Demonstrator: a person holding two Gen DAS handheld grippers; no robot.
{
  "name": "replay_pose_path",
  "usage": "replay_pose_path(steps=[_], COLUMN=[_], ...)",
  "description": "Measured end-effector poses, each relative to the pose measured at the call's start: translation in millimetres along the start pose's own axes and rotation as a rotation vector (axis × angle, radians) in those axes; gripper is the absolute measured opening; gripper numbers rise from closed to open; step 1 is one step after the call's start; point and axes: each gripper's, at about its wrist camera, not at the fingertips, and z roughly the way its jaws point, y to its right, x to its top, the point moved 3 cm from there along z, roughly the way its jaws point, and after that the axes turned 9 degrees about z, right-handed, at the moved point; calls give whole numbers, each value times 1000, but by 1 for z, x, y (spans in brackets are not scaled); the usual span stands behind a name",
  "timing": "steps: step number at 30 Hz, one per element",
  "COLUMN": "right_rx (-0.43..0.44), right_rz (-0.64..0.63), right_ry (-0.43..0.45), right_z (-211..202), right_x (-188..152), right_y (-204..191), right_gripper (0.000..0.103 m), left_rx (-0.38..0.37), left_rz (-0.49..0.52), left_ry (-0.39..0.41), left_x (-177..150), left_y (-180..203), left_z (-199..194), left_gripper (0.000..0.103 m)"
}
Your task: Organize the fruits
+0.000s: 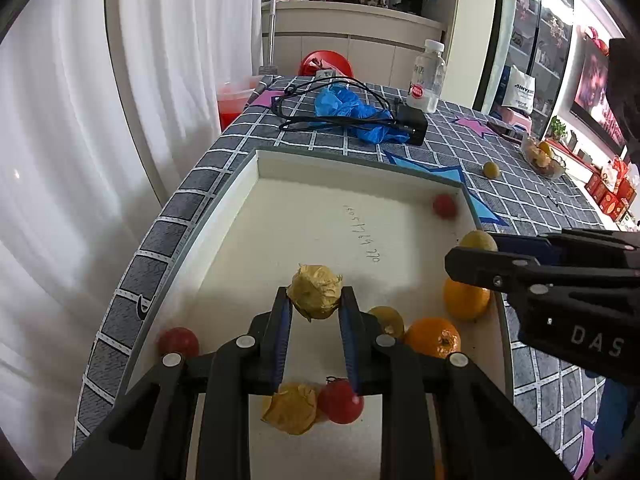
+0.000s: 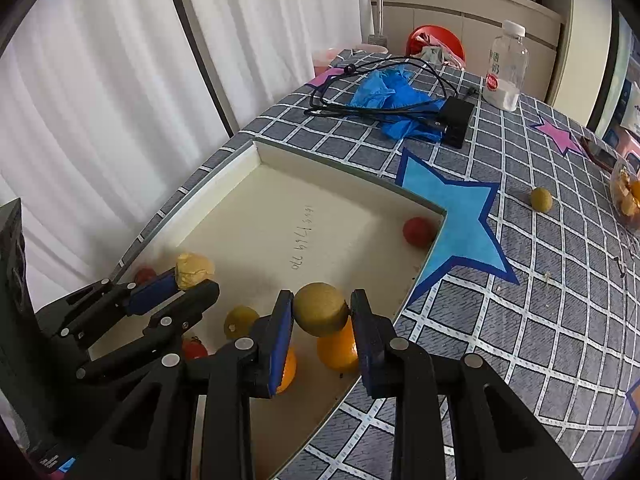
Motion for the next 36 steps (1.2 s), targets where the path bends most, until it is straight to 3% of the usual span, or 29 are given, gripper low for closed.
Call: replay_pose_path(steps=[6,7,8,9,10,13,19,23,24,25,26,36], right_rx=[37,42,49,48,43,26,-8,-41,-49,-54,-57,-64], right_rz=[22,26,33,37,36,10,-4,-8,-7,-5,0,22], right_ry=[-35,-41,-45,-41,-19,25,49,16,9,4,-6,6], right_z=[5,5,5,3,-1,-12,-30,-32,-33,-33,-34,-48], right_x=[1,0,0,0,1,1,-2,-12,-14,-16,-19,-28], right_y=[4,4,4,5,5,1,1,7,9,11,13,18], right_gripper=[31,36,49,77,91,91,91,91,91,98,103,103], left_rx=[1,4,9,14,19,39,40,32,36,45,52,55], left_rz=[-9,-8,-5,-4,-3,0,14,9,9,7,5,21], left_ry=[-19,-21,-24,-23,-19,13,21,-2,-4,-5,-5,0], left_x=[-1,-1,-1,-1,-2,-1,0,-2,-4,-5,-5,-11], left_y=[-1,-1,-1,0,0,1,8,13,15,15,16,29], left_z=[3,3,3,2,1,-6,-17,-19,-20,-21,-23,-38], left_gripper=[26,28,32,42,58,79,84,86,92,102,103,103])
